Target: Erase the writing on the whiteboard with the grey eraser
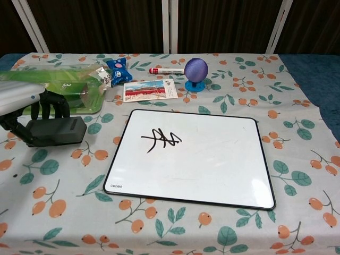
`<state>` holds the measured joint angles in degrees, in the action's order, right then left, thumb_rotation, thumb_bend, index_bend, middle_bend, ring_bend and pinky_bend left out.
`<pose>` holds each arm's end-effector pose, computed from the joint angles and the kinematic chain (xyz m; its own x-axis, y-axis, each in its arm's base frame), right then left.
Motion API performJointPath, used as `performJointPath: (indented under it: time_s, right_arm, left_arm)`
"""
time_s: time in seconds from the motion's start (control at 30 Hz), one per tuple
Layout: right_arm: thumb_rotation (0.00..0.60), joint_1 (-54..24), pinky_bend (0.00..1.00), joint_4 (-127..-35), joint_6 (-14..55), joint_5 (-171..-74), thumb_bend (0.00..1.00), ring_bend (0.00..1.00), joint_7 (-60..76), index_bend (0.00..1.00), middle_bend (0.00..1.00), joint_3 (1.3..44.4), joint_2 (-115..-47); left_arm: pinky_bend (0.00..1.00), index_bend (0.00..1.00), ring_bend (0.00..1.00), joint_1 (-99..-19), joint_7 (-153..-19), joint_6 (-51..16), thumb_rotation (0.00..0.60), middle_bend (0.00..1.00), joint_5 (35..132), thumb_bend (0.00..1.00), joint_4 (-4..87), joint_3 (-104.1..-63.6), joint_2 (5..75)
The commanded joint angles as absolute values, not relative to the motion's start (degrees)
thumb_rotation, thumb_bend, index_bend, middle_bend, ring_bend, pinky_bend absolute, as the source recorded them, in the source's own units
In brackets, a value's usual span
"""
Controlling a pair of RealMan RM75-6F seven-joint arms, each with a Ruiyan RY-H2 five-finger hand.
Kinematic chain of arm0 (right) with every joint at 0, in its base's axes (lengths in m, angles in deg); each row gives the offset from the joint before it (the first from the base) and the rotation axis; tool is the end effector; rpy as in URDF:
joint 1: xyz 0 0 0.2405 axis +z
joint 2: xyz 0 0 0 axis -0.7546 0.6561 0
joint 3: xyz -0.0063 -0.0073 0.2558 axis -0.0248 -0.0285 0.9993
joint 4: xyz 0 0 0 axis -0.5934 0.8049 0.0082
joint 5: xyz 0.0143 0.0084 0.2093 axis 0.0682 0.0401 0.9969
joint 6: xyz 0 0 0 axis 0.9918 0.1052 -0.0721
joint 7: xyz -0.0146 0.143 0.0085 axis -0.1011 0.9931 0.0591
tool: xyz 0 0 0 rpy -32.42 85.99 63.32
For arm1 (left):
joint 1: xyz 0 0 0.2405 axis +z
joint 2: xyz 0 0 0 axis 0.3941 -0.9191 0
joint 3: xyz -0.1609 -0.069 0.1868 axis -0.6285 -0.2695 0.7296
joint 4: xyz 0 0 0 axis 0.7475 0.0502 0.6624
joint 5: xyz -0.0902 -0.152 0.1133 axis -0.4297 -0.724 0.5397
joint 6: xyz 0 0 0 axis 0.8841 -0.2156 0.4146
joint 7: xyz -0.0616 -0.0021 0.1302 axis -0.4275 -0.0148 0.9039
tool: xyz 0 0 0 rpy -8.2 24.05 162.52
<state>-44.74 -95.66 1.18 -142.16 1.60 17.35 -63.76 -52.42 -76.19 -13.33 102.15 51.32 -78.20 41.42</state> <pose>-0.3285 -0.1850 0.1595 0.4837 -0.0035 0.8752 -0.8733 0.0648 0.4829 -0.2312 0.2845 0.0020 0.4810 0.2731 0.8331 0.8537 -0.3625 -0.3740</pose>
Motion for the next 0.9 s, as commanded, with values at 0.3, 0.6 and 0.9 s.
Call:
performJointPath:
  time_s: [0.3, 0.6, 0.9]
  right_arm:
    - [0.6, -44.7, 0.0, -95.5, 1.2, -142.2, 0.25, 0.0, 1.9, 0.0, 0.0, 17.4, -63.8]
    - [0.6, -44.7, 0.0, -94.8, 1.5, -142.0, 0.25, 0.0, 2.7, 0.0, 0.0, 17.3, -64.0]
    - [0.6, -45.2, 0.0, -94.4, 0.8, -141.7, 0.25, 0.0, 4.0, 0.0, 0.0, 17.6, -63.3]
  left_arm:
    - [0.56, 0.6, 0.55, -52.6, -79.1, -17.1, 0.6, 0.6, 107.6, 0.37, 54.6, -77.8, 40.1]
    - [0.56, 0.6, 0.56, -57.3, -74.9, -12.4, 0.6, 0.6, 107.9, 0.37, 57.8, -79.6, 41.6]
    - [0.57, 0.6, 0.56, -63.5, -69.3, -5.5, 0.6, 0.61, 104.9, 0.37, 56.2, -81.9, 47.9]
